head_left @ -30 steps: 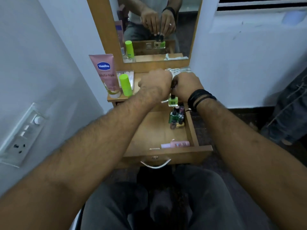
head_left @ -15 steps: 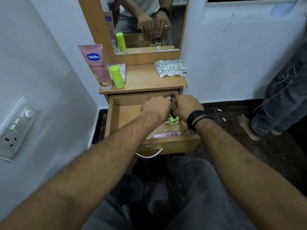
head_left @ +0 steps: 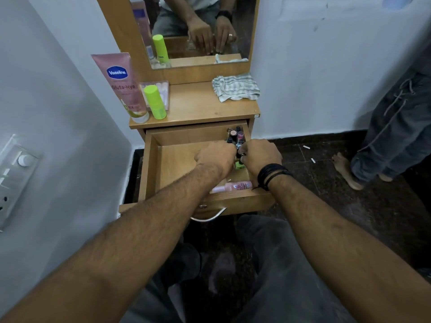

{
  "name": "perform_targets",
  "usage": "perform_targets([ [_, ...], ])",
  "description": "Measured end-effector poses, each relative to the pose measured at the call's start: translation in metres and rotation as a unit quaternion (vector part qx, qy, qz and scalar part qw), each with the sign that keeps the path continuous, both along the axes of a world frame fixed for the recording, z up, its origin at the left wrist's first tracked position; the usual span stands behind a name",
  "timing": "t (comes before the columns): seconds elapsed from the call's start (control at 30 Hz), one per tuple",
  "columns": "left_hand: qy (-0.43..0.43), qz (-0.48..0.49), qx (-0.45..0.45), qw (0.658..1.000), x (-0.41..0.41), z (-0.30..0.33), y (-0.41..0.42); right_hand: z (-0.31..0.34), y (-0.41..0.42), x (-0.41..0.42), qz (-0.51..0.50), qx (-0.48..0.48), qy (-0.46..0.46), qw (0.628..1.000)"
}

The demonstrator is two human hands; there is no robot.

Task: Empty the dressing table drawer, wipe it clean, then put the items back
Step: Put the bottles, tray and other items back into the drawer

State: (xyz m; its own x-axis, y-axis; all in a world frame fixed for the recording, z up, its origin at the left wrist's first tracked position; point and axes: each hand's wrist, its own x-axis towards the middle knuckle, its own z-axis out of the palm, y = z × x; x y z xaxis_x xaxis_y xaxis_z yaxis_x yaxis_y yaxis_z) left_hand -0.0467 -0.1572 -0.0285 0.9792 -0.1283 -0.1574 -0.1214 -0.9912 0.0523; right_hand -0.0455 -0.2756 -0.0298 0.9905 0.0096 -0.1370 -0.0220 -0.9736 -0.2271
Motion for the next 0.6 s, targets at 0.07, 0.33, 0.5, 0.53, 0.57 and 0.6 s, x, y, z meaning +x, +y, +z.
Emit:
perform_targets([
  [0.07, 0.005, -0.002, -0.004, 1.0, 0.001, -0.002, 0.0, -0.004, 0.0, 0.001, -0.002, 0.003, 0.004, 1.0],
  [0.33, 0.013, -0.01, -0.016, 1.0, 0.003, -0.007, 0.002, -0.012, -0.001, 0.004, 0.009, 0.003, 0.002, 1.0],
  [0.5, 0.022, -0.005, -0.018, 1.0, 0.002, -0.002, 0.005, -0.013, -0.003, 0.002, -0.004, 0.026, -0.004, 1.0],
  [0.53, 0.022, -0.005, -0.019, 1.0, 0.001, -0.001, 0.005, -0.012, -0.003, 0.001, -0.006, 0.032, -0.005, 0.999],
  [0.57, 0.02, -0.006, -0.02, 1.0, 0.001, 0.001, 0.005, -0.011, -0.004, 0.0, -0.008, 0.036, -0.006, 0.999],
  [0.6, 0.017, -0.006, -0.02, 1.0, -0.001, 0.002, 0.005, -0.009, -0.005, 0.0, -0.009, 0.038, -0.008, 0.999],
])
